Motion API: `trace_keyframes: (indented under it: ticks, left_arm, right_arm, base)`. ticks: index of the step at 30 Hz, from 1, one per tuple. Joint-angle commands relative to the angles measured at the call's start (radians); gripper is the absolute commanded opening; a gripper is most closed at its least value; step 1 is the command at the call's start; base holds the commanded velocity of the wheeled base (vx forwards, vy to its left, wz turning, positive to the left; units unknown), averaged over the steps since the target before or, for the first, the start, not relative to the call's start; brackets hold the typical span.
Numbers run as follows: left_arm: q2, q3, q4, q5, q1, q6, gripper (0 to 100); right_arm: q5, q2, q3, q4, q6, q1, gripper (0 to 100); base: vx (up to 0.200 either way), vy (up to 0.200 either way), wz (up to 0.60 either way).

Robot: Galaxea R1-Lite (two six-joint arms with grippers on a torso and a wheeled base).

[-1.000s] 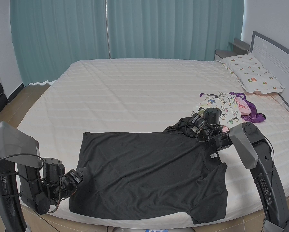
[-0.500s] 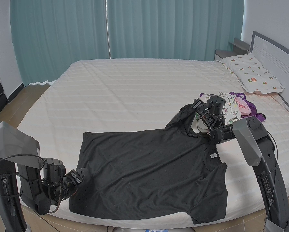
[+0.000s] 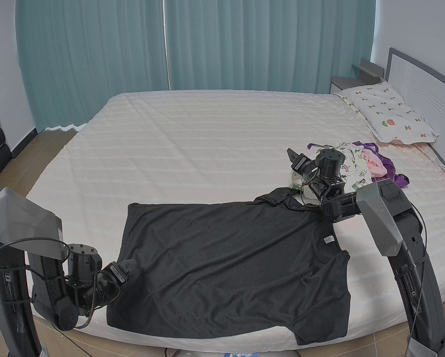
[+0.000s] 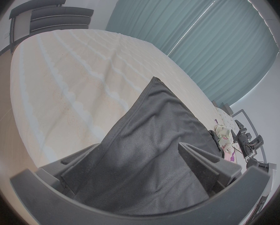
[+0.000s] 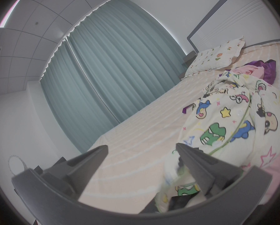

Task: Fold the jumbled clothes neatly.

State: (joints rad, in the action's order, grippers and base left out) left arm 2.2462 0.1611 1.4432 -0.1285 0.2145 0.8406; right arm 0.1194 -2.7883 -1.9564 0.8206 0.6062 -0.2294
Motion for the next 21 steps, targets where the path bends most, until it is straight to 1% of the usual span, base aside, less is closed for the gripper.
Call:
trace_keyframes:
  ticks: [1,3,4,5,6,8,9,10,11,13,14,16,17,18,20,21]
  left_arm:
    - [0.004,0.0,0.0,0.0,0.003,0.002,100]
    - [0.004,0.0,0.0,0.0,0.003,0.002,100]
    - [0.004,0.0,0.0,0.0,0.005,0.002,100]
    - [0.003,0.0,0.0,-0.002,0.006,0.005,100]
    - [0.003,0.0,0.0,-0.002,0.006,0.005,100]
    - [-0.003,-0.002,0.0,-0.002,0.006,0.009,100]
    - [-0.003,-0.002,0.0,-0.002,0.008,0.011,100]
    - [-0.003,-0.002,0.0,-0.002,0.008,0.012,100]
    - [-0.008,-0.005,0.0,-0.002,0.013,0.014,100]
    - [-0.023,-0.009,0.0,-0.002,0.023,0.018,100]
    - [-0.031,-0.011,0.0,-0.002,0.028,0.025,100]
    - [-0.051,-0.012,0.0,-0.003,0.036,0.035,100]
    - [-0.056,-0.014,0.0,-0.003,0.036,0.038,100]
    - [-0.073,-0.018,0.0,-0.003,0.04,0.046,100]
    - [-0.096,-0.029,0.0,-0.005,0.046,0.048,100]
    - [-0.112,-0.041,0.0,-0.006,0.052,0.048,100]
  right_arm:
    - [-0.004,0.092,0.157,0.014,0.0,-0.004,100]
    - [-0.004,0.115,0.197,0.014,0.0,-0.005,100]
    - [-0.012,0.165,0.287,0.022,0.004,-0.005,100]
    - [-0.014,0.188,0.333,0.031,0.007,-0.005,100]
    - [-0.014,0.188,0.333,0.031,0.007,-0.005,100]
    - [-0.018,0.266,0.482,0.084,0.014,-0.002,100]
    - [-0.017,0.288,0.531,0.1,0.015,-0.002,100]
    - [-0.017,0.293,0.541,0.103,0.015,-0.002,100]
    - [-0.017,0.351,0.654,0.137,0.024,-0.002,100]
    - [-0.018,0.432,0.804,0.167,0.073,-0.004,100]
    - [-0.018,0.469,0.866,0.183,0.112,-0.005,100]
    - [-0.017,0.535,0.973,0.198,0.185,-0.013,100]
    - [-0.015,0.549,0.995,0.199,0.198,-0.016,100]
    - [-0.01,0.587,1.073,0.199,0.233,-0.021,100]
    - [-0.007,0.635,1.16,0.203,0.267,-0.027,100]
    - [-0.012,0.674,1.231,0.21,0.299,-0.03,100]
  base:
    - [0.0,0.0,0.0]
    - [0.0,0.0,0.0]
    - [0.0,0.0,0.0]
    - [0.0,0.0,0.0]
    - [0.0,0.0,0.0]
    - [0.0,0.0,0.0]
    - [0.0,0.0,0.0]
    - [0.0,0.0,0.0]
    - [0.0,0.0,0.0]
    - [0.0,0.0,0.0]
    - [0.0,0.0,0.0]
    - [0.0,0.0,0.0]
    - [0.0,0.0,0.0]
    - [-0.2,0.0,0.0]
    - [-0.2,0.0,0.0]
    - [-0.2,0.0,0.0]
